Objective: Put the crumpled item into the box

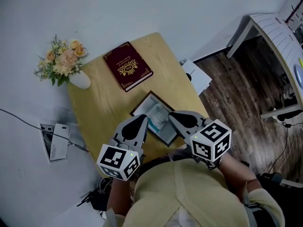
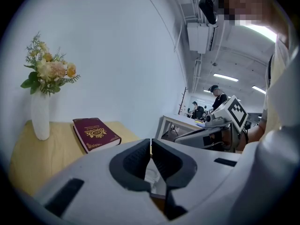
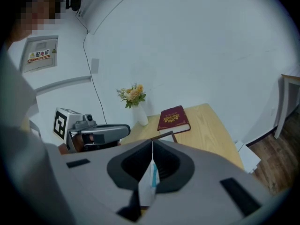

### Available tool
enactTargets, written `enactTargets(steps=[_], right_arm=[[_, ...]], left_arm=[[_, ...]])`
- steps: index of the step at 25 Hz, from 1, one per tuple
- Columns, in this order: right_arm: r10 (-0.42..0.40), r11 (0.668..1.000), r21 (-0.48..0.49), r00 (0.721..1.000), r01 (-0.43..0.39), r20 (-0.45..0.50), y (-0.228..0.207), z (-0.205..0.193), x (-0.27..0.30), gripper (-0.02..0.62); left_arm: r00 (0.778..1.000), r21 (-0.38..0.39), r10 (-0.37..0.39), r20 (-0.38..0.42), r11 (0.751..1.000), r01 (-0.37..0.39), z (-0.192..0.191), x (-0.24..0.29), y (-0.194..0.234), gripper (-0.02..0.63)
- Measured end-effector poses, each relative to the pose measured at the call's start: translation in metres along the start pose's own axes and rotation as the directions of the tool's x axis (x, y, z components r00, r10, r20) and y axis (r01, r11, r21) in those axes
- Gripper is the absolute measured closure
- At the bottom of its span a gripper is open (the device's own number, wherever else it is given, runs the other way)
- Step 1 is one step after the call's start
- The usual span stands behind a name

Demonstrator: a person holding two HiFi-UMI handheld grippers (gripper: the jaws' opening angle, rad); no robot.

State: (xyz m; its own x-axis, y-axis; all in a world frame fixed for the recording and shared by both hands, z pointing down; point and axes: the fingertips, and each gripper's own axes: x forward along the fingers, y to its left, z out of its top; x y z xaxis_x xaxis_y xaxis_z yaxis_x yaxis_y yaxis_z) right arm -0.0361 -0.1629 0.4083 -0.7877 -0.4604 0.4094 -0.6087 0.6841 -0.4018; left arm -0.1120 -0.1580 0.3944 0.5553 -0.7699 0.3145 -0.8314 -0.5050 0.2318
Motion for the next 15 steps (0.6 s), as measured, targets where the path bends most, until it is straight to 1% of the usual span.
enactTargets(steps=[5,9,15], right_arm=[[-0.005,1.000,-0.024,1.000,0.005,-0.008,0.004,-0.003,-0.003,0.566],[-0.012,0.999,-0.046,1.000,0.012,-0.011,0.006,-0.004,-0.004,0.566],[0.000,0.998,-0.065,1.000,0.000,-0.009,0.014,-0.006,-0.005,0.566]], left_arm=[[0.998,-0.030,0.057,-0.014,0.998,-0.057,-0.007,-0.008,0.004,0.577],[0.996,-0.052,0.085,-0.029,0.995,-0.086,-0.013,-0.014,0.006,0.577],[0.989,-0.070,0.137,-0.051,0.988,-0.140,-0.023,-0.024,0.013,0.577]])
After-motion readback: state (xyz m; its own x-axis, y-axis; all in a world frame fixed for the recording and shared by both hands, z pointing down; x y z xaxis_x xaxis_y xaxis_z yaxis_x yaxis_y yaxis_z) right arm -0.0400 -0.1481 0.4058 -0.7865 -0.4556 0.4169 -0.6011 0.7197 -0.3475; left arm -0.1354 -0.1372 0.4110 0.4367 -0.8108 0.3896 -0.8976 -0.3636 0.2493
